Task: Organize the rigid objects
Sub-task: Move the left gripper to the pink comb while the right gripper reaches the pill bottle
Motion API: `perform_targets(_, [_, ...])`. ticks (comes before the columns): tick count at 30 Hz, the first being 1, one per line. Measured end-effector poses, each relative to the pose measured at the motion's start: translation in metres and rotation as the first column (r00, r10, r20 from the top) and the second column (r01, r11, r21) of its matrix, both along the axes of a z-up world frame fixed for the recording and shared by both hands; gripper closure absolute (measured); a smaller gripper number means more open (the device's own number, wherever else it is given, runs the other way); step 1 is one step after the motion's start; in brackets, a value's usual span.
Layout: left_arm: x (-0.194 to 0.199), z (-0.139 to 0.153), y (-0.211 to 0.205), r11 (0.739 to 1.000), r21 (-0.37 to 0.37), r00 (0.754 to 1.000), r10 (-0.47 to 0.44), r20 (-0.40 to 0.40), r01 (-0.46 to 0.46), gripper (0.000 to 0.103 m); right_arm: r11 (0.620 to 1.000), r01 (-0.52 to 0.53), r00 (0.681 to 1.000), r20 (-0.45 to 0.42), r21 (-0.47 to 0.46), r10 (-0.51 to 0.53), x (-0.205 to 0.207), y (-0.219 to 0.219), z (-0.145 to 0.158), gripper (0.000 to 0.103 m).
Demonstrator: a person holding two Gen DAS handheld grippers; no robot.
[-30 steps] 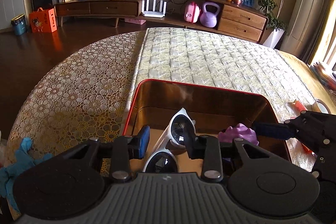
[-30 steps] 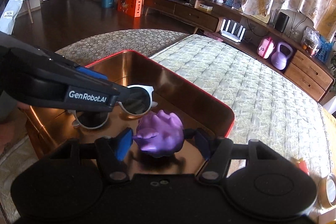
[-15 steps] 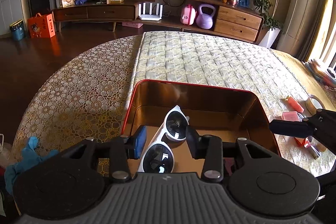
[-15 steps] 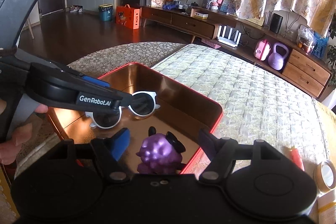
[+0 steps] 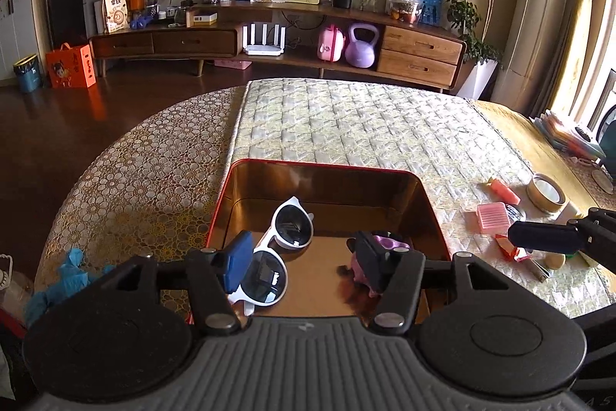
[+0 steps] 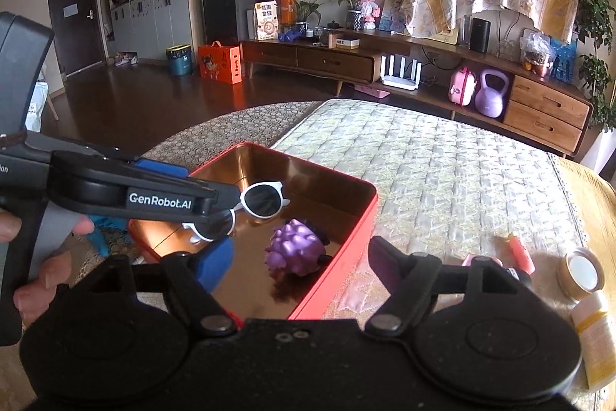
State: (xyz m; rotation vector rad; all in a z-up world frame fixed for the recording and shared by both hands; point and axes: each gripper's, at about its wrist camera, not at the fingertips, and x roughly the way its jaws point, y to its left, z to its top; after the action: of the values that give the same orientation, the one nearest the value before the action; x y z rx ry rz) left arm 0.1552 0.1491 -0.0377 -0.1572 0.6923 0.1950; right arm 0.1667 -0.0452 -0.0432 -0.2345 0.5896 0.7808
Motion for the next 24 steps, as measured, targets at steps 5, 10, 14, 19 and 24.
perform_targets(5, [-0.011,0.009,-0.016,1.000,-0.002,1.000,-0.025,0.017,0.025,0.035,0.999,0.040,0.999,-0.023,0.032,-0.039,-0.008,-0.020,0.008,0.021])
perform_targets(10, [-0.021,0.016,-0.037,0.998,-0.008,0.998,-0.061,0.022,0.061,0.035,0.993,0.092,0.995,-0.049,0.074,-0.089,-0.016,-0.041,0.014,0.016])
perform_targets(14, [-0.027,0.019,-0.053,0.996,-0.012,0.996,-0.083,0.030,0.084,0.027,0.986,0.129,0.991,-0.056,0.108,-0.123,-0.022,-0.061,0.018,0.010])
perform_targets(19, [-0.032,0.018,-0.072,0.994,-0.032,0.994,-0.107,0.026,0.108,0.025,0.975,0.173,0.984,-0.059,0.137,-0.167,-0.030,-0.090,0.017,0.005])
perform_targets(24, [-0.036,0.017,-0.092,0.990,-0.045,0.991,-0.131,0.033,0.132,0.021,0.959,0.225,0.974,-0.067,0.170,-0.216,-0.037,-0.123,0.013,0.001])
